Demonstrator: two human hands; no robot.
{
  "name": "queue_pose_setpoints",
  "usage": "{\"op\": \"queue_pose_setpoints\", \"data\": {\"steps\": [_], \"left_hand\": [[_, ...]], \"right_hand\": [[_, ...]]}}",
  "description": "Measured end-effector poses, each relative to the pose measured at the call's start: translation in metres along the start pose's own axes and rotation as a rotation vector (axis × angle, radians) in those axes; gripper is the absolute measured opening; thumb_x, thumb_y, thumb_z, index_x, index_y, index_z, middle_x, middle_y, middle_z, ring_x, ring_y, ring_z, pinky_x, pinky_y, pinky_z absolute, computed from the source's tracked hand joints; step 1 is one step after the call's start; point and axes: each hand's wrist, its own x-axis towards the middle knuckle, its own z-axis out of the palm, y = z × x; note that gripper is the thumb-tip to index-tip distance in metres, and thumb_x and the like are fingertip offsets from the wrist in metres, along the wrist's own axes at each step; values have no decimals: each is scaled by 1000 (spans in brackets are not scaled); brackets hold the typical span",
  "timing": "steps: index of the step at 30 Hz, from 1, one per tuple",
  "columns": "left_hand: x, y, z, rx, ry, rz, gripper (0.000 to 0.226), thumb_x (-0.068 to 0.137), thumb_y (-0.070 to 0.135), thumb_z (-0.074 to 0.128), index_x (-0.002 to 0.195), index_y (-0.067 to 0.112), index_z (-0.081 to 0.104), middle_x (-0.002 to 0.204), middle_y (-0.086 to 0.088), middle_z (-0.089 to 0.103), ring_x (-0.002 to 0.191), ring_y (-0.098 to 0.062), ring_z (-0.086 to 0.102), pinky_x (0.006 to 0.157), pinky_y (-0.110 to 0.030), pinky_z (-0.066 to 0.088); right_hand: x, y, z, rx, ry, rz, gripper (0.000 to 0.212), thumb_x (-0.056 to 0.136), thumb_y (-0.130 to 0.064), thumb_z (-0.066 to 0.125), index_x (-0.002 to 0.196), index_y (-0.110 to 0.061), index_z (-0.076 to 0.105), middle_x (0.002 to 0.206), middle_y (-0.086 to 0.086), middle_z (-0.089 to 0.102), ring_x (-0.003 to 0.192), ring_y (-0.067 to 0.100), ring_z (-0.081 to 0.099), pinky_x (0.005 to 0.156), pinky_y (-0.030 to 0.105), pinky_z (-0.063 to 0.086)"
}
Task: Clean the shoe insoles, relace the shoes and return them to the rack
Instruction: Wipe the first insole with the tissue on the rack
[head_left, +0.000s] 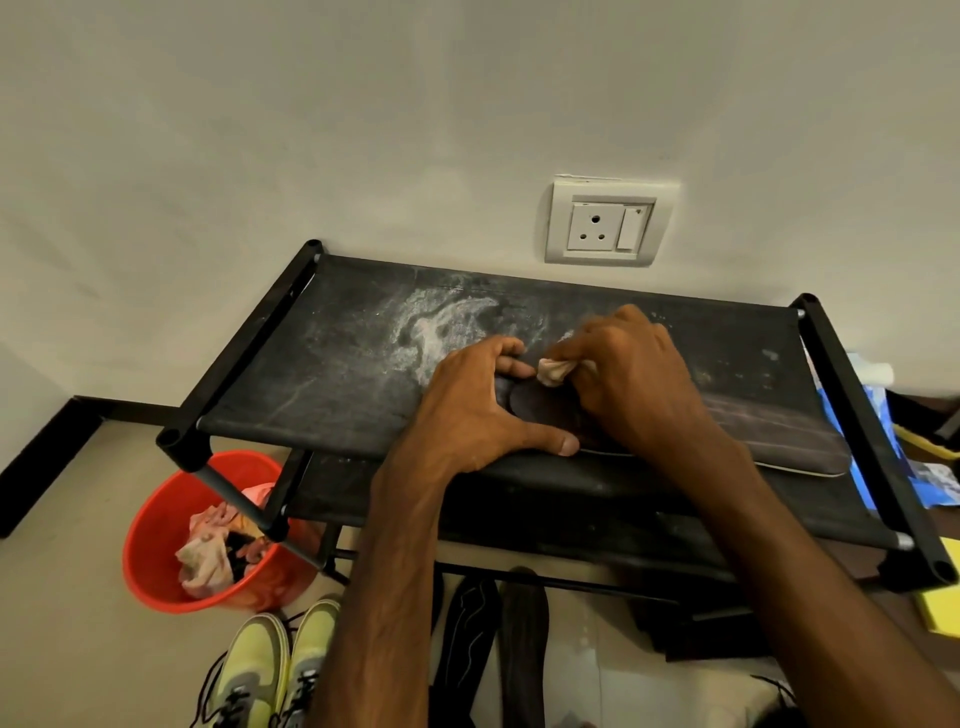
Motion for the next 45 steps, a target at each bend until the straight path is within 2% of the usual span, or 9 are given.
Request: {"op": "queue_pose_setpoints", "data": {"steps": [6,9,15,18,24,29,36,41,45], "left_hand": [[3,-1,-1,26,7,16,103,50,34,101,140,19,54,123,10,67,109,-4,64,98,-28,55],[2,-1,0,12,9,-1,108,45,43,101,140,21,54,120,13,67,109,-2,64,98,-28,55],[0,-1,-1,14,3,-8,111,44,51,100,141,24,52,116,17,67,107,1,63,100,-32,53],[1,1,-1,33,3,0,108,45,50,100,139,24,54,116,17,66,106,2,62,99,-27,52],[0,0,-1,52,-1,13,107,46,50,99,140,25,55,116,17,66,107,3,61,100,-25,51],[2,0,-1,56,-19,14,108,48,48,99,142,23,53,119,16,64,109,2,59,96,-20,48],[1,1,-2,52,-7,13,107,49,50,98,142,24,53,119,16,65,108,1,61,100,-25,50],[1,-1,-1,49,-18,12,108,48,47,99,143,23,52,121,15,64,108,2,60,89,-12,45],[2,0,-1,46,-9,13,108,47,47,100,141,23,53,119,16,65,107,3,61,93,-16,48]], "right_hand": [[-5,-22,7,205,-76,-166,36,81,-22,49,96,-25,82,86,5,71,82,29,60,69,51,52],[-1,-16,4,154,-49,-115,41,83,-35,45,101,-33,81,88,3,74,85,31,62,74,47,52],[-1,21,-8,72,15,100,34,85,-4,67,108,-26,81,101,10,77,98,37,64,83,51,55],[-4,30,-16,138,-9,104,33,88,2,67,110,-19,80,111,8,76,104,31,66,91,41,55],[-3,23,-17,284,-106,-50,43,78,9,62,95,-24,83,100,-4,77,91,15,71,83,41,60],[-3,16,-22,335,-235,-189,46,78,14,65,95,-24,84,99,-10,76,90,4,70,82,24,59],[-3,25,-17,174,-63,-40,44,81,8,64,97,-28,84,102,-4,78,94,16,66,83,38,58],[-6,18,-28,344,-302,-193,49,78,13,69,92,-31,84,98,-15,75,92,-1,67,82,17,55],[-4,29,-34,347,-339,-72,42,82,-2,77,87,-43,82,95,-22,75,92,0,69,84,30,60]]}}
